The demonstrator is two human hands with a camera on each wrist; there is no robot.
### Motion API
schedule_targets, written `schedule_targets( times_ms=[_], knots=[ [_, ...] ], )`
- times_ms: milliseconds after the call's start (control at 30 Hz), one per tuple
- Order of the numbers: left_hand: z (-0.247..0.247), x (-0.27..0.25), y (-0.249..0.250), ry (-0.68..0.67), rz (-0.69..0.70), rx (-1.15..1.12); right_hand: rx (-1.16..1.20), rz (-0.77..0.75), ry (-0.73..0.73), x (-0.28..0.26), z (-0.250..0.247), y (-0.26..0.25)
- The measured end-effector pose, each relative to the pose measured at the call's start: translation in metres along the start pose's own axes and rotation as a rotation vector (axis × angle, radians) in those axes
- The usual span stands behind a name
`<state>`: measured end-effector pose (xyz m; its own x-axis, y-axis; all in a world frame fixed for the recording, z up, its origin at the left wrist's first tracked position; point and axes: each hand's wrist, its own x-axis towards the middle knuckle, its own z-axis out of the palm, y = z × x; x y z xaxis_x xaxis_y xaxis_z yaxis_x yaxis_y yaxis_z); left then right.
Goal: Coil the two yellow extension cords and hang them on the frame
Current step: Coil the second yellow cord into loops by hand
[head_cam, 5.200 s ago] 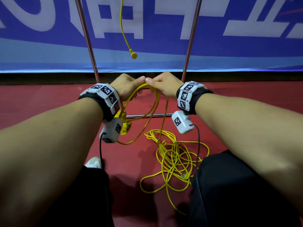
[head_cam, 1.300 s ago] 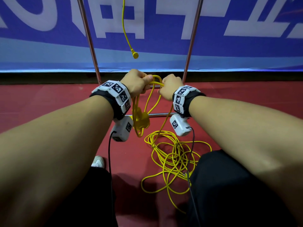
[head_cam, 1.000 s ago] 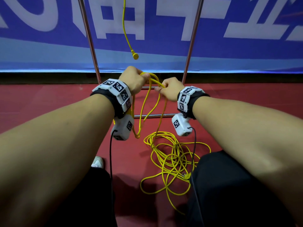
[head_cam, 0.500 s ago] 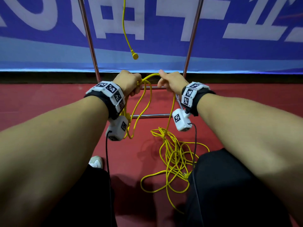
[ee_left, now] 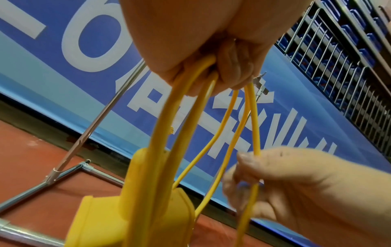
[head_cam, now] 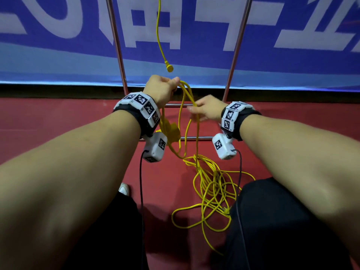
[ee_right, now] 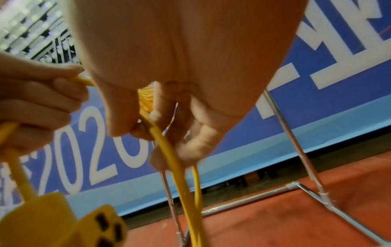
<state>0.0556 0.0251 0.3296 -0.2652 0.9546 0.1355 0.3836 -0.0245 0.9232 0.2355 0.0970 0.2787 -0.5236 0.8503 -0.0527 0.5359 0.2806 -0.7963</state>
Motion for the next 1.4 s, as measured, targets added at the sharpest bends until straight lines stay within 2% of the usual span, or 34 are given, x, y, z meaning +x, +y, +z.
schedule_targets(
  times_ms=[133, 200, 267, 400, 500, 567, 633, 800, 900, 967, 1067, 1167, 1267, 1400],
  knots=[
    [-0.003, -0.002, -0.003, 0.011, 0.016, 0.045, 0.062, 0.149, -0.160, -0.009, -0.001, 0.020],
    [-0.007, -0.001, -0.004, 0.044, 0.014, 0.031, 0.138, 0.140, -0.136, -0.012, -0.007, 0.024],
    [-0.013, 0.003, -0.006, 0.088, 0.010, -0.009, 0.227, 0.093, -0.010, -0.013, -0.013, 0.021],
    [-0.019, 0.005, -0.009, 0.115, 0.011, -0.021, -0.080, -0.078, 0.397, -0.011, -0.026, 0.005],
    [-0.018, 0.006, -0.009, 0.130, 0.005, -0.011, -0.152, -0.132, 0.687, -0.005, -0.032, -0.012],
    [-0.019, 0.006, -0.006, 0.143, 0.007, -0.035, -0.164, -0.170, 0.788, -0.002, -0.032, -0.026],
    [-0.019, 0.008, -0.007, 0.162, 0.031, -0.054, -0.200, -0.177, 0.731, -0.001, -0.028, -0.033],
    [-0.016, 0.004, -0.007, 0.128, 0.096, -0.080, -0.389, -0.106, 0.329, -0.013, -0.008, -0.037],
    [-0.012, 0.002, -0.006, 0.107, 0.135, -0.148, -0.415, -0.162, 0.240, -0.016, 0.002, -0.049],
    [-0.008, 0.005, -0.009, 0.092, 0.151, -0.129, -0.393, -0.219, 0.233, -0.018, 0.009, -0.057],
    [-0.002, 0.005, -0.011, 0.104, 0.134, 0.125, -0.317, -0.335, 0.297, -0.020, 0.016, -0.067],
    [0.004, 0.002, -0.013, 0.125, 0.107, 0.282, -0.073, -0.367, 0.400, -0.015, 0.014, -0.071],
    [0.008, 0.006, -0.015, 0.101, 0.050, 0.186, 0.085, -0.377, 0.431, -0.007, 0.013, -0.064],
    [0.009, 0.007, -0.012, 0.116, 0.006, 0.004, 0.143, -0.325, 0.471, 0.002, 0.014, -0.053]
  ],
)
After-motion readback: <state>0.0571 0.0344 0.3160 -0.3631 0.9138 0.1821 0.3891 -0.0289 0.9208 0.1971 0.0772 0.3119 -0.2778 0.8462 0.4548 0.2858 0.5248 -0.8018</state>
